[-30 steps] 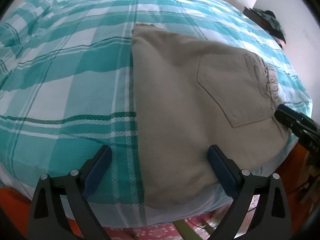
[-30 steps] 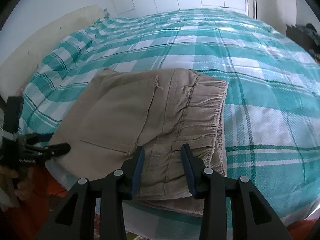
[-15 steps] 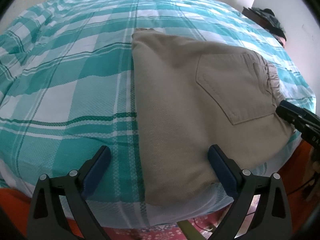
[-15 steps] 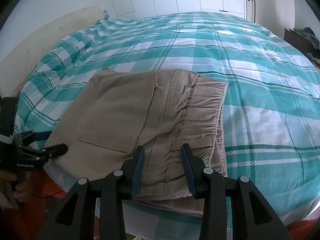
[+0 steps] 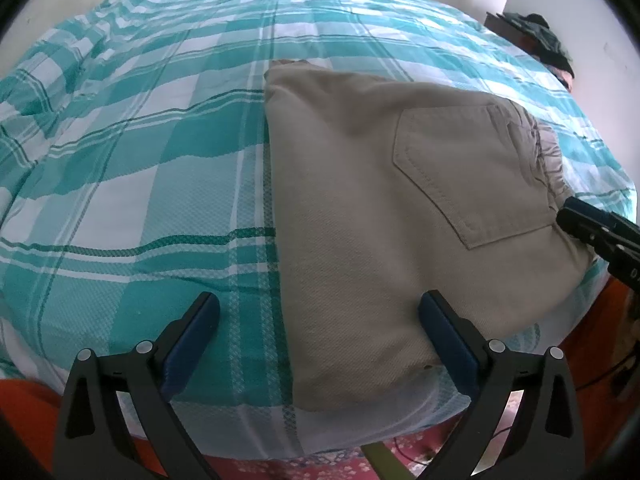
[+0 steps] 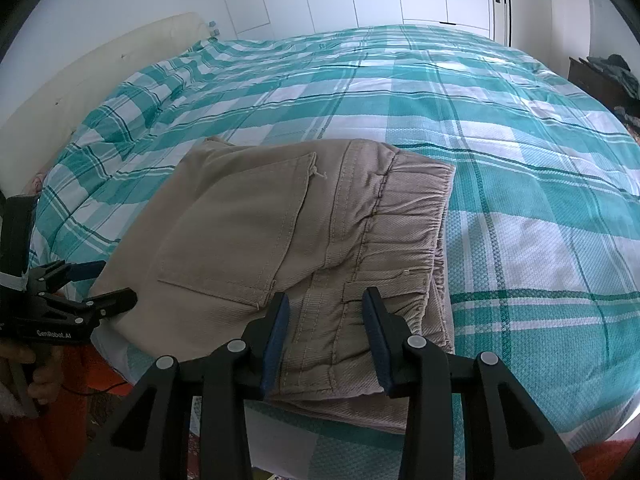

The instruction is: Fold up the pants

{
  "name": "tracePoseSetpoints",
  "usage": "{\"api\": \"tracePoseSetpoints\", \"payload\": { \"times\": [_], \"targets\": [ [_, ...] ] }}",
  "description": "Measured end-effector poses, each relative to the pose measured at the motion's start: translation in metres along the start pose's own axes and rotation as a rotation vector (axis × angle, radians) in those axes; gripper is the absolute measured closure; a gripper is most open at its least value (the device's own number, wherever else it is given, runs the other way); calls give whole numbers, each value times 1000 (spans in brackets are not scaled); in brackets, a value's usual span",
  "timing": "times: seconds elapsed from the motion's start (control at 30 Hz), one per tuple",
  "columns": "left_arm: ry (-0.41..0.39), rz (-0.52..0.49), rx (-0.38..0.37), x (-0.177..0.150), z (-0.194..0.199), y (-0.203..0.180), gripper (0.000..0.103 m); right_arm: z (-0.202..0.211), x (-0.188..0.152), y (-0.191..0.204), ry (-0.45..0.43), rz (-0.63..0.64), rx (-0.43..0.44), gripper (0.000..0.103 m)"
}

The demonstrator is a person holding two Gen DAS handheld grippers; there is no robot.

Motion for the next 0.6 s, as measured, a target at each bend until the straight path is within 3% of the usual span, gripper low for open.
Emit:
{"api": "tracePoseSetpoints", "payload": {
  "times": [0.6],
  "targets": [
    [-3,-5,5,0,0,0,1,0,0,0,-2,2,-2,64]
  ]
}}
Point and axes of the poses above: each gripper's, at about its wrist camera, not at the fingertips, and z roughly against the way its jaws point, y to its left, x to its top, the point moved 5 cm from there along -z, roughly the way its jaws point
